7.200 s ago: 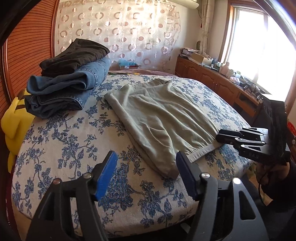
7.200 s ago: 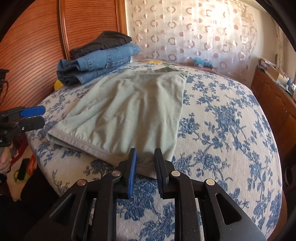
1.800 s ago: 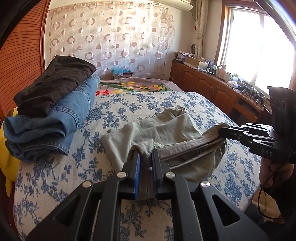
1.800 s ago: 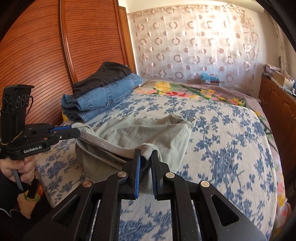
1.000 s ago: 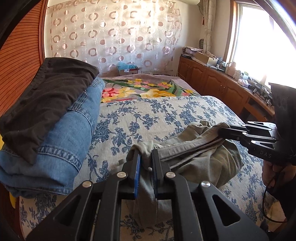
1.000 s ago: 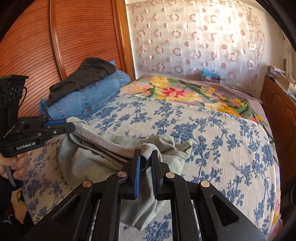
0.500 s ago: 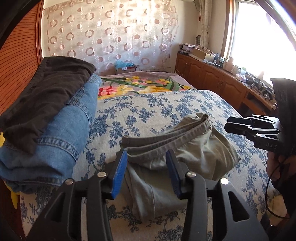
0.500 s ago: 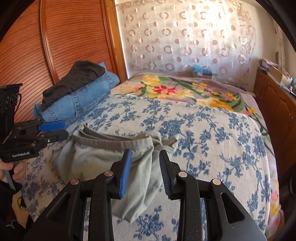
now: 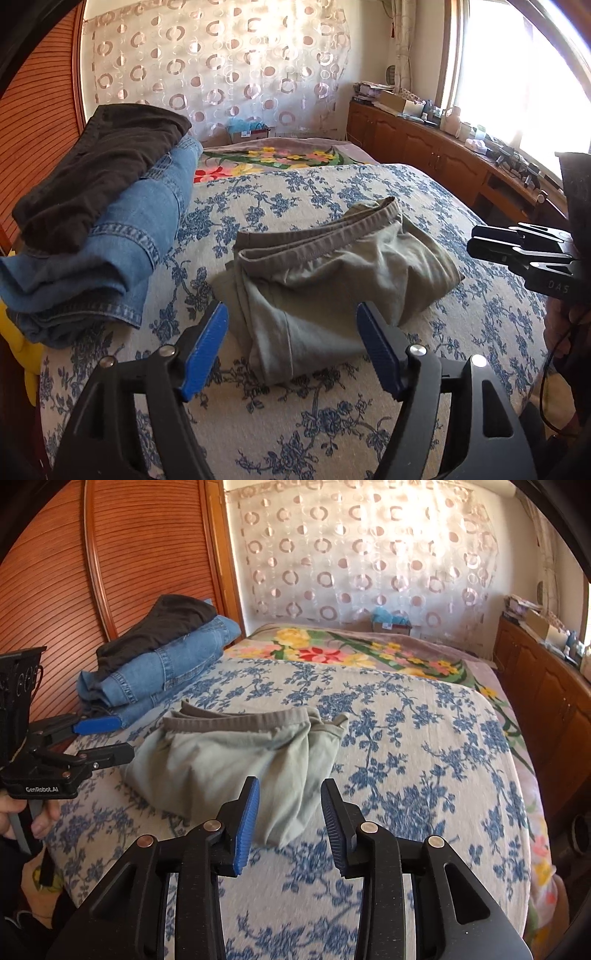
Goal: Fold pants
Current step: 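Open both grippers and withdraw from the folded sweatpants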
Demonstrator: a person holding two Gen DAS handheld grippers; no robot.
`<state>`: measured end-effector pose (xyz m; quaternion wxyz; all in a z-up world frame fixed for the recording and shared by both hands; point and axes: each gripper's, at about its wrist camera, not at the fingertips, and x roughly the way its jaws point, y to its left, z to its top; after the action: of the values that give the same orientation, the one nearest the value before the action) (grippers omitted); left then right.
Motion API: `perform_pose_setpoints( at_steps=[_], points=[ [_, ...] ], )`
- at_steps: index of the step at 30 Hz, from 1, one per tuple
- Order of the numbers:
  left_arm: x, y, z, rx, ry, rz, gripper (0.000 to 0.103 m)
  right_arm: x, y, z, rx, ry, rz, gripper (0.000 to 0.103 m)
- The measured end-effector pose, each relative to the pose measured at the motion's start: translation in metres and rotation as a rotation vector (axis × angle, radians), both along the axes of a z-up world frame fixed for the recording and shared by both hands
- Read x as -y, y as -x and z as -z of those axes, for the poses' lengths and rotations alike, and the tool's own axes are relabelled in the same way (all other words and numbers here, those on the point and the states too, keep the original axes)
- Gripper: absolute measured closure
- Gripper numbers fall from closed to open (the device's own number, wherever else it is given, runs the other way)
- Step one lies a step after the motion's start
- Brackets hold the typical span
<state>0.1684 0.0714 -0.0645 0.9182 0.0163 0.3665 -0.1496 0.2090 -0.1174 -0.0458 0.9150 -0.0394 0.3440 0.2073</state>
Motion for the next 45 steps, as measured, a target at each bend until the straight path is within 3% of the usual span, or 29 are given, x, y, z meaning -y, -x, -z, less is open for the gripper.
perform_pose_setpoints(
  at_steps=[7, 12, 25, 33, 41, 45],
  points=[
    [0.001, 0.011, 0.018, -0.047, -0.026, 0.01, 0.031, 0.009, 0.015, 0.004, 0.031, 0.006, 0.035, 0.063],
    [-0.001, 0.018, 0.027, -0.055, -0.03, -0.002, 0.031, 0.011, 0.02, 0.013, 0.028, 0.009, 0.054, 0.048],
    [-0.002, 0.013, 0.041, -0.078, -0.026, -0.021, 0.031, -0.002, 0.012, 0.039, -0.053, 0.0, 0.012, 0.046],
    [-0.004, 0.011, 0.043, -0.084, -0.02, -0.027, 0.031, -0.006, 0.007, 0.033, -0.063, -0.033, -0.004, 0.066],
    [-0.008, 0.013, 0.044, -0.082, -0.012, -0.049, 0.031, -0.011, -0.005, 0.034, -0.109, -0.051, -0.025, 0.072],
    [-0.009, 0.014, 0.041, -0.079, 0.0, -0.041, 0.032, -0.007, -0.005, 0.036, -0.134, -0.081, -0.045, 0.097]
  ],
)
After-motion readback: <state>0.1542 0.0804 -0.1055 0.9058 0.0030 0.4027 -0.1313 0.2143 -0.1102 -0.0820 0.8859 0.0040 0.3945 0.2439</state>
